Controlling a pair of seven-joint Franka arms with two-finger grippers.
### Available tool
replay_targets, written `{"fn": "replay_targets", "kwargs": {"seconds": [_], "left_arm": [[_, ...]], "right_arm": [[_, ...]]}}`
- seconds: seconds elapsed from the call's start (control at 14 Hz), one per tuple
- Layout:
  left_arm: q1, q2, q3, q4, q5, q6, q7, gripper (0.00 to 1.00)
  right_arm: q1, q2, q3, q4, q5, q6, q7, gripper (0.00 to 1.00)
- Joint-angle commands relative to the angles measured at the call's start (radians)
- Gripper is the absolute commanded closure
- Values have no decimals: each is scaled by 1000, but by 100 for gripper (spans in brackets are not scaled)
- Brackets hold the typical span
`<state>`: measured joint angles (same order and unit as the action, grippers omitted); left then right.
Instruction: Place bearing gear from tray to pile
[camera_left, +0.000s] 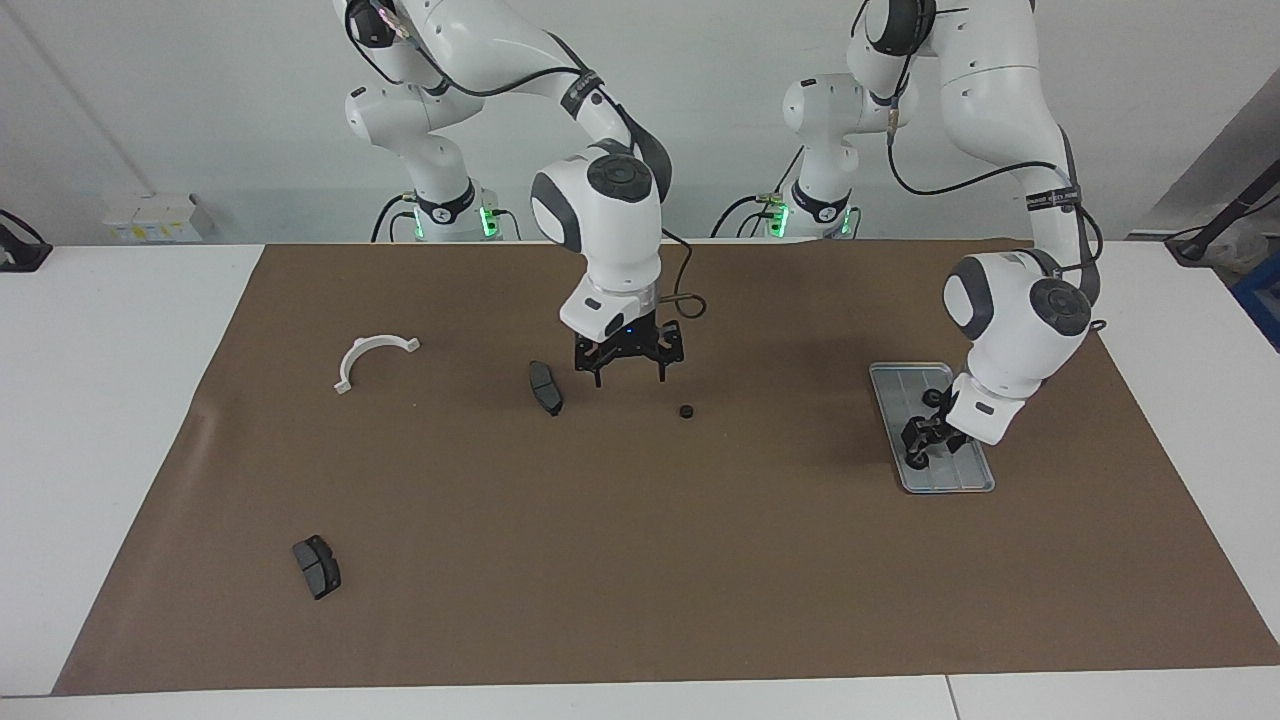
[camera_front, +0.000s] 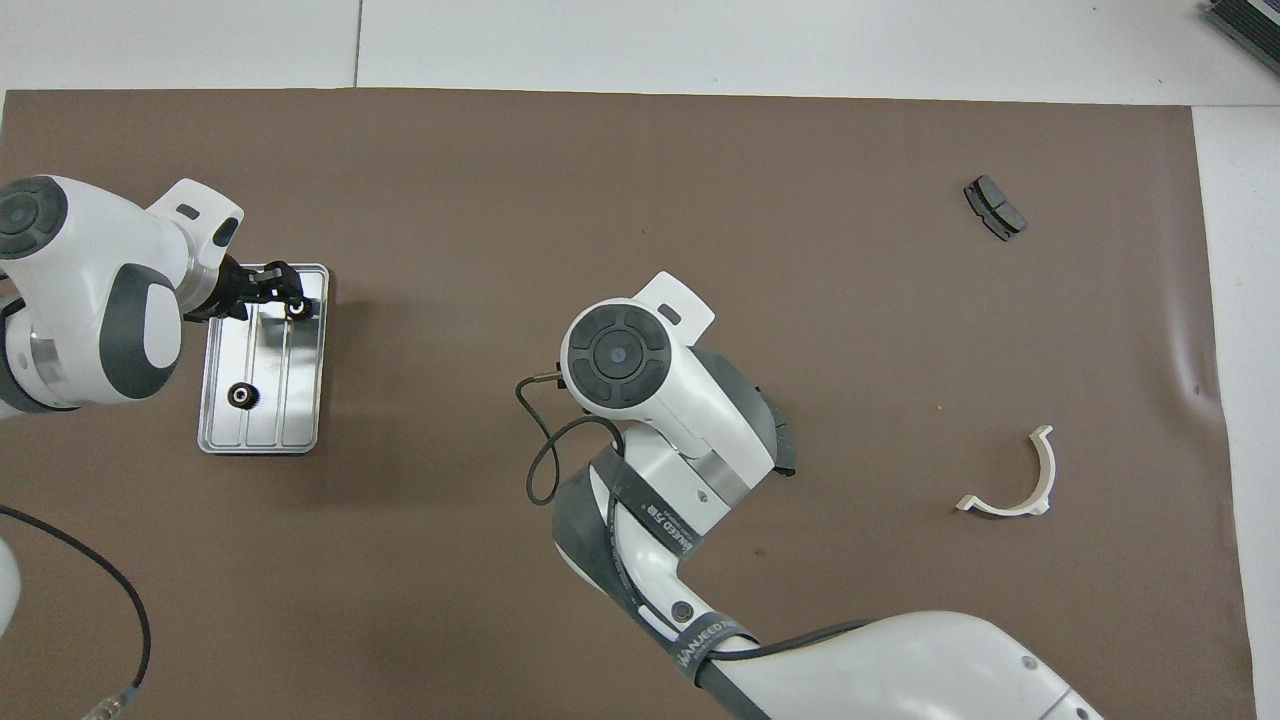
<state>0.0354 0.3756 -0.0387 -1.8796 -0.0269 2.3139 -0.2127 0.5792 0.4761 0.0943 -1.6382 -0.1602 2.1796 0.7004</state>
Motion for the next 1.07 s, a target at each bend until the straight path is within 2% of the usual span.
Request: {"fn": "replay_targets", "kwargs": {"seconds": [0.0, 0.21, 0.36, 0.64, 0.79, 0.93, 1.0], "left_arm": [[-9, 5, -4, -20, -7, 56, -114, 31], [-14, 8, -4, -19, -7, 82, -178, 31], [-14, 16, -4, -26, -7, 94, -182, 31], [-19, 17, -6, -42, -7, 122, -192, 37], [-37, 17, -6, -49, -7, 137, -226, 39], [-49, 17, -4, -64, -7, 154, -232, 46], [-49, 19, -4, -69, -7, 157, -232, 51]], "right_arm": [[19, 91, -2, 63, -30, 58, 36, 0], [36, 108, -2, 51, -27, 127, 62, 0], [42, 107, -1, 48, -21, 131, 67, 5], [62, 102, -1, -6, -19, 157, 83, 21], [74, 101, -1, -9, -21, 158, 119, 33], [74, 98, -2, -15, -25, 161, 120, 34], [74, 96, -2, -25, -28, 163, 120, 37]]}}
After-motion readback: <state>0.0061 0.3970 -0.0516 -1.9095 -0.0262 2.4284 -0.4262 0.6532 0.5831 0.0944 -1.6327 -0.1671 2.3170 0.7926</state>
